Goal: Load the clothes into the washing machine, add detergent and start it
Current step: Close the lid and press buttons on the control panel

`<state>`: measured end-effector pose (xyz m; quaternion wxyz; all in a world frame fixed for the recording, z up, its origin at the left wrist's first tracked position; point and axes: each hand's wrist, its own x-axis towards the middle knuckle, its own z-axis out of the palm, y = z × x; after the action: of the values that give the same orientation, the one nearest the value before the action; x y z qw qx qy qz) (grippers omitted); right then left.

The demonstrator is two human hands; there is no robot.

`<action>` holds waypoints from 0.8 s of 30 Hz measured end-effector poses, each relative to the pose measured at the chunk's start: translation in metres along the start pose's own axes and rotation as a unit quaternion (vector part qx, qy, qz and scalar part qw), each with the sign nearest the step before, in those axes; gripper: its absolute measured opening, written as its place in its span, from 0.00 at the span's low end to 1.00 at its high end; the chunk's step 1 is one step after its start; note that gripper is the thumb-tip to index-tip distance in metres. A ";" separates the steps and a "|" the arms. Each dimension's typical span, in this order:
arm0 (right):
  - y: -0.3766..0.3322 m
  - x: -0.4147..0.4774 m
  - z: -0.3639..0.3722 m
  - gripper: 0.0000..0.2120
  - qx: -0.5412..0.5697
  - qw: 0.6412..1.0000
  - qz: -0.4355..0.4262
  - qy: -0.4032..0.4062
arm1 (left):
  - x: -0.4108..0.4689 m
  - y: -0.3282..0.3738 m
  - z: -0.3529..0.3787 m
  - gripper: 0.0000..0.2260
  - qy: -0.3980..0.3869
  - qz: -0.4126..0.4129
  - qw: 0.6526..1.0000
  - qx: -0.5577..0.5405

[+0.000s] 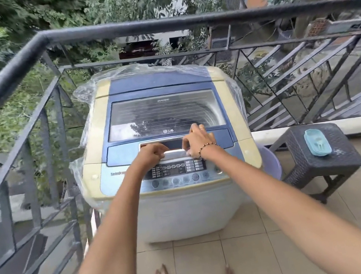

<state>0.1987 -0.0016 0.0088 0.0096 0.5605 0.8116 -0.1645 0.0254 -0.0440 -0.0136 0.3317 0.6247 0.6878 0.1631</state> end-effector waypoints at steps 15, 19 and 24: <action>0.060 -0.052 0.009 0.12 0.097 0.982 0.036 0.161 | 0.014 -0.028 -0.003 0.11 -0.019 0.094 0.995 0.037; 0.079 -0.073 0.013 0.15 0.096 0.970 0.066 0.212 | 0.017 -0.039 -0.010 0.11 -0.014 0.147 0.984 0.098; 0.085 -0.092 0.030 0.16 0.091 0.960 0.073 0.254 | 0.015 -0.060 -0.008 0.13 0.085 0.277 0.945 0.152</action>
<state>0.3052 -0.0660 -0.0229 -0.2359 0.6399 0.7259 -0.0887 -0.0250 -0.0377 -0.0494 0.1148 0.8174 0.5297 0.1950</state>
